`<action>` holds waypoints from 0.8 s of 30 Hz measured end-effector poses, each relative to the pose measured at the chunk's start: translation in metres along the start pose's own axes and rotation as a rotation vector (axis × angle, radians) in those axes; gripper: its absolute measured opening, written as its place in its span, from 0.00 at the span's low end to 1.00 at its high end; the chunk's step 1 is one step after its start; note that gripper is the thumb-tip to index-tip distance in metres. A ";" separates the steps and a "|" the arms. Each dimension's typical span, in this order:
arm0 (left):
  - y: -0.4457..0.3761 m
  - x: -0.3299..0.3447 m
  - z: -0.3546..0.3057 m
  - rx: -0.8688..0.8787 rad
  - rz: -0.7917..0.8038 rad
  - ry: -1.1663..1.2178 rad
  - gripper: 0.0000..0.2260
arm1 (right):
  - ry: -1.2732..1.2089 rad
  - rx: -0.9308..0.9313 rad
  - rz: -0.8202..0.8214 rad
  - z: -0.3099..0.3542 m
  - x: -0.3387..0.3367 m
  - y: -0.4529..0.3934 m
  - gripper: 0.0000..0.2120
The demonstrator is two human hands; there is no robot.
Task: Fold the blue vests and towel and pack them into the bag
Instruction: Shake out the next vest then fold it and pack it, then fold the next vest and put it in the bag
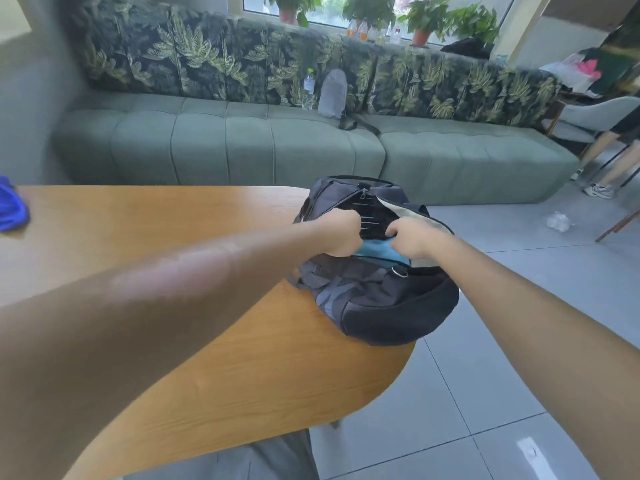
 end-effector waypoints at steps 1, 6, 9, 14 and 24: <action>0.011 -0.003 0.007 0.022 -0.055 0.051 0.09 | -0.057 -0.025 -0.064 0.009 -0.005 0.009 0.15; 0.108 -0.001 0.056 0.133 -0.418 0.336 0.08 | -0.473 -0.231 -0.320 0.064 0.000 0.066 0.12; 0.171 0.026 0.115 0.009 -0.475 0.354 0.06 | -0.591 -0.377 -0.408 0.104 0.022 0.101 0.12; 0.269 0.078 0.229 -0.284 -0.458 0.328 0.06 | -0.661 -0.529 -0.278 0.172 0.086 0.132 0.11; 0.411 0.112 0.384 -0.534 -0.464 0.077 0.05 | -0.668 -0.573 0.108 0.311 0.212 0.135 0.09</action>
Point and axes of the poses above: each hand's wrist, its own y-axis away from the middle knuckle, its own x-axis out of the palm, z = x × y, the point moved 2 cm from there along -y, towards the middle knuckle, and after that the axes turned 10 degrees about -y, right-handed, at the moved point
